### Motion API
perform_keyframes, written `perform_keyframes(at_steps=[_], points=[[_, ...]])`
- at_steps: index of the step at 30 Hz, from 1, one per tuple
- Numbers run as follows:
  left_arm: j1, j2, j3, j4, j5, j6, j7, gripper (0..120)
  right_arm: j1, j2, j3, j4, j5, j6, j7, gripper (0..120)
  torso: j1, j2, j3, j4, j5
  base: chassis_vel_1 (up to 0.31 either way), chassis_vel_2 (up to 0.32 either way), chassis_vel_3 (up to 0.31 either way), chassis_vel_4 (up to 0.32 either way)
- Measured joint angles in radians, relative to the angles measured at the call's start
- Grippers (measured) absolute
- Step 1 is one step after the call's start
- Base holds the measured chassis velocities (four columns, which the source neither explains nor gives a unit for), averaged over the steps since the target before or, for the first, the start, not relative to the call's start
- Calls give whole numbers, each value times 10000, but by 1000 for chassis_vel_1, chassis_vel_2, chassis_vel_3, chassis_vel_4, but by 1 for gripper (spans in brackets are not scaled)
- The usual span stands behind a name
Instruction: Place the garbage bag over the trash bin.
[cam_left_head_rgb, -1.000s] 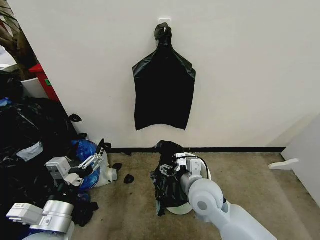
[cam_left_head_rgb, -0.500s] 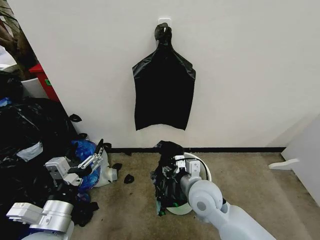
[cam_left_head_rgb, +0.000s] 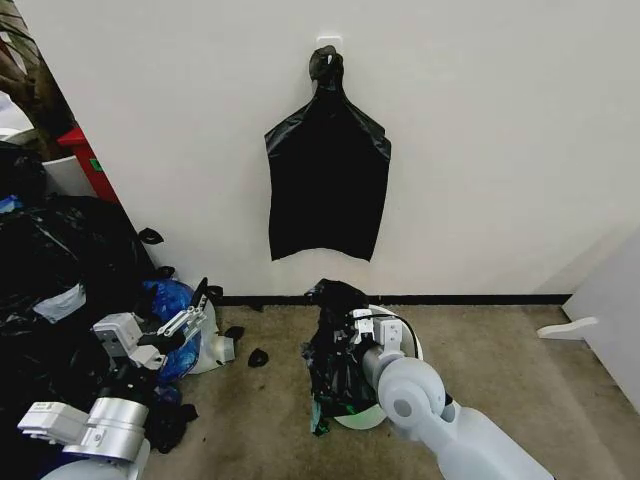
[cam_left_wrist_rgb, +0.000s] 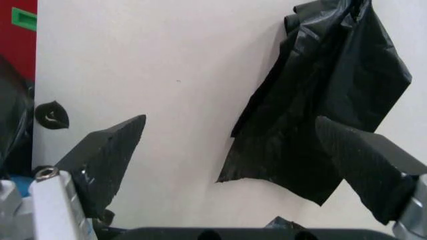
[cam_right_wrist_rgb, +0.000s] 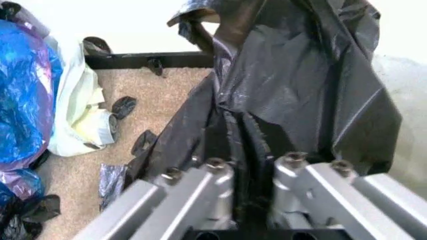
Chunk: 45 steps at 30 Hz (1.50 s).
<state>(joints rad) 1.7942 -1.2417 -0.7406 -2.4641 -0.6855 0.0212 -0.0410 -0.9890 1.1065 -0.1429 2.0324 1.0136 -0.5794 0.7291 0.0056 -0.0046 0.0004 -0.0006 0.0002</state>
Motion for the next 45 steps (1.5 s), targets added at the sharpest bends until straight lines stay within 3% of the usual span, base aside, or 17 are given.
perform_keyframes(at_steps=[19, 25, 29, 31, 35, 39, 42, 45], points=[[13, -99, 154, -75, 109, -29, 11, 100, -356, -528, 773, 1032, 302, 1, 29, 0, 0, 0, 0, 1, 1, 0, 0, 0, 0], [-87, 411, 1248, 240, 580, 505, 251, 100, -1055, -890, 1569, 1523, 461, -16, -336, 0, 0, 0, -1, -1, 2, 0, 0, 0, 0], [-930, 1661, 1982, 1074, 221, 1752, 147, 100, -1564, -820, 1701, 1547, 513, 334, -594, 0, 0, 0, 0, 1, 0, 0, 0, 0, 0], [-1159, 1920, 2033, 1223, 58, 1917, 57, 100, -1646, -817, 1706, 1557, 476, 399, -679, 0, 0, 0, 0, 1, -1, 0, 0, 0, 0], [-2892, 2838, 2746, 2156, -748, 2281, -385, 100, -1857, -824, 1743, 1531, 150, 583, -1077, 0, 0, 0, 0, 0, -3, 0, 0, 0, 0], [-4053, 3068, 3410, 2634, -1180, 2490, -548, 100, -1880, -790, 1801, 1472, 134, 622, -1092, 0, 0, 0, 0, -4, 0, 0, 0, 0, 0], [-5772, 3130, 5151, 3456, -1563, 2859, -1171, 100, -1837, -606, 1877, 1511, 398, 656, -884, 0, 1, 0, 1, -1, 2, 0, 0, 0, 0], [-6372, 3059, 6035, 3762, -1536, 2939, -1457, 100, -1752, -542, 1875, 1609, 611, 657, -740, 0, 0, 0, 1, 0, -1, 0, 0, 0, 0]])
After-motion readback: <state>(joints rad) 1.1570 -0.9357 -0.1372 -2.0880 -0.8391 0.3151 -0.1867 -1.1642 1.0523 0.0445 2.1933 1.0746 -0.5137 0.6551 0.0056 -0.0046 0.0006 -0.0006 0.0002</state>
